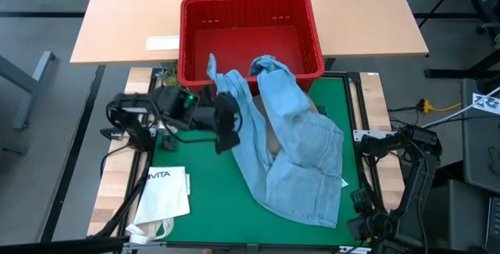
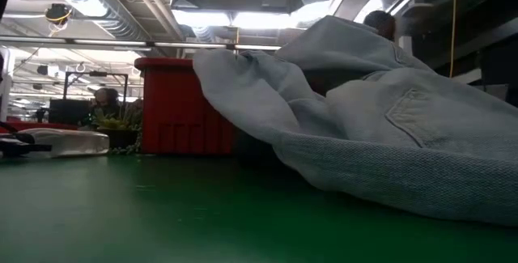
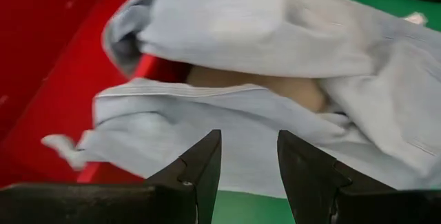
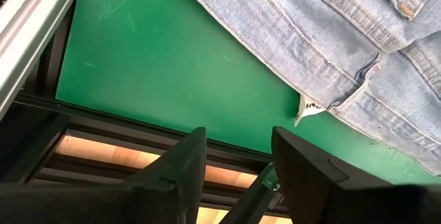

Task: Fold Laundry from Bin
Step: Fold the light blue pants

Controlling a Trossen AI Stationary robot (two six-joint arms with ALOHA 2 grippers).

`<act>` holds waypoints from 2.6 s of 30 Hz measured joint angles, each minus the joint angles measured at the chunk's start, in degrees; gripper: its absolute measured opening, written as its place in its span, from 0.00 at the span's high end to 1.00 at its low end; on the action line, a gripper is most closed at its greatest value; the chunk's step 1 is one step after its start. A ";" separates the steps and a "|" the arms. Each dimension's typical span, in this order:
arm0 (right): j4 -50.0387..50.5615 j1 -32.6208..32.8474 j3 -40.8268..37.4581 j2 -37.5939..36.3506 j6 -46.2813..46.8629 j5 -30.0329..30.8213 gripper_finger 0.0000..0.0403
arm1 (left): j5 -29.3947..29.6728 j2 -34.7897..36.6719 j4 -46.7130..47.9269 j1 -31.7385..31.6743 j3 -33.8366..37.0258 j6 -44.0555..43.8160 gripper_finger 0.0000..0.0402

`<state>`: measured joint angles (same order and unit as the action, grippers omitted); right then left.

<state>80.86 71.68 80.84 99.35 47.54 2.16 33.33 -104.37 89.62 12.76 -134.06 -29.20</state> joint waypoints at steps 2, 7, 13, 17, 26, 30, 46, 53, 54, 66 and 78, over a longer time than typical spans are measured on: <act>0.00 0.00 0.00 -0.02 -0.01 0.17 0.59 | 0.15 0.32 0.31 -2.23 0.18 0.60 0.66; 0.00 0.00 0.00 -0.02 0.01 0.25 0.59 | -0.51 0.17 0.28 -8.29 2.14 1.70 0.66; -0.04 0.00 0.00 -0.02 -0.01 1.64 0.59 | -1.93 0.10 0.35 -15.04 8.21 1.89 0.66; -0.41 0.02 0.00 -0.02 -0.01 4.36 0.59 | -8.30 0.19 0.40 -20.00 12.72 2.32 0.66; -1.49 0.02 0.00 -0.02 0.05 4.76 0.59 | -10.48 0.12 0.40 -31.05 18.62 -6.17 0.66; -2.59 -0.02 0.00 -0.02 0.10 4.82 0.59 | -10.50 0.19 0.35 -33.41 18.62 -9.83 0.66; -3.45 -0.07 0.00 -0.02 0.18 7.34 0.59 | -8.01 0.38 -2.93 -33.16 29.41 -10.79 0.66; -3.26 -0.07 -0.02 -0.02 0.17 7.34 0.59 | -7.96 0.45 -3.32 -33.16 31.43 -9.75 0.67; -3.28 -0.07 -0.02 -0.03 0.18 7.34 0.59 | -7.78 0.47 -3.40 -33.14 31.47 -9.29 0.68; -3.26 -0.07 -0.02 -0.02 0.16 7.32 0.59 | -6.21 0.34 -3.50 -33.14 31.58 -9.01 0.83; -3.26 -0.07 -0.02 -0.04 0.16 7.32 0.59 | -4.37 -0.25 -4.05 -33.37 22.75 -7.73 0.99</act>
<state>77.60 71.61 80.82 99.31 47.70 9.47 28.96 -104.62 85.57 -20.61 -111.31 -36.93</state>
